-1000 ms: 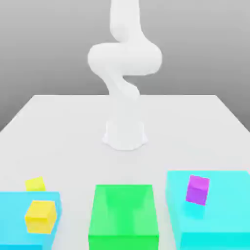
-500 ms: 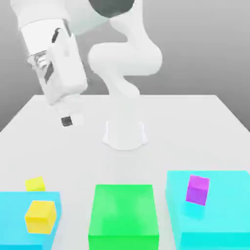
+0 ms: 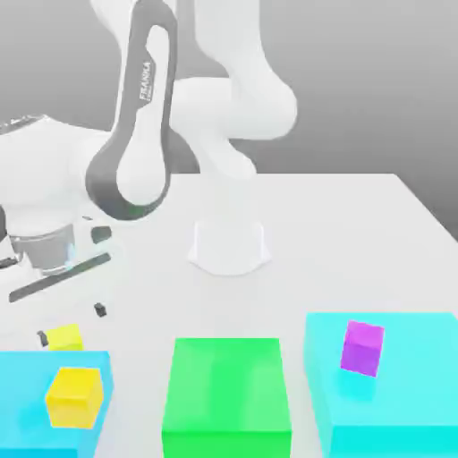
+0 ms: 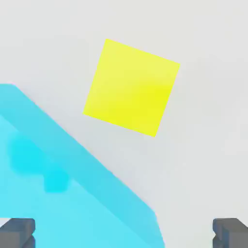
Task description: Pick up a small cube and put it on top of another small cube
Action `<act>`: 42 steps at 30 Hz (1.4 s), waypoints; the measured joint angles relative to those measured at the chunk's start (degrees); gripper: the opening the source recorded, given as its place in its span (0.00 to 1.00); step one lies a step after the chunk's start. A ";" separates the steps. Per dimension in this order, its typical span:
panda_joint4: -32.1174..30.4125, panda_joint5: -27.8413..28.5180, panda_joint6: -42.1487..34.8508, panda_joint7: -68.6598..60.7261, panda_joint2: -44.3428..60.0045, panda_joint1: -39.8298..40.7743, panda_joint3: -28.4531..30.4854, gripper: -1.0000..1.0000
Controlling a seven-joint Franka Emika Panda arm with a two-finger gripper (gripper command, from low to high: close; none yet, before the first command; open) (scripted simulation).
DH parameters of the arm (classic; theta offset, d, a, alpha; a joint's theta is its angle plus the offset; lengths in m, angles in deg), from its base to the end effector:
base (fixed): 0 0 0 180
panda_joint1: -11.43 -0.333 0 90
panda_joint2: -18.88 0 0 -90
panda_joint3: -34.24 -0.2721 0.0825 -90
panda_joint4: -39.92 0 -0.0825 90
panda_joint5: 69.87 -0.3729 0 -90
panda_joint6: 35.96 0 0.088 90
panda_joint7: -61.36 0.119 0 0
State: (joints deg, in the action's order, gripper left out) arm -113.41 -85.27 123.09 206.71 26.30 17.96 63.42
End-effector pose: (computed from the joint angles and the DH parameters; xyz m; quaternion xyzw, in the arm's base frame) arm 0.3160 -0.2524 0.1529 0.1330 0.9910 0.0145 0.0069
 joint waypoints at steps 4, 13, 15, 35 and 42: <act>0.32 -2.69 3.87 1.08 4.16 1.24 -0.82 0.50; 2.70 -13.89 10.28 -7.29 13.17 11.92 -13.82 0.00; 2.70 -13.89 10.37 -7.29 13.17 11.92 -13.82 0.00; 14.25 1.66 -10.64 13.00 3.58 0.28 -1.38 0.00; 29.68 -0.13 -23.77 20.52 8.64 -10.99 9.24 0.00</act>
State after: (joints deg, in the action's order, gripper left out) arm -83.73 -85.40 99.33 227.23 34.94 6.97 72.66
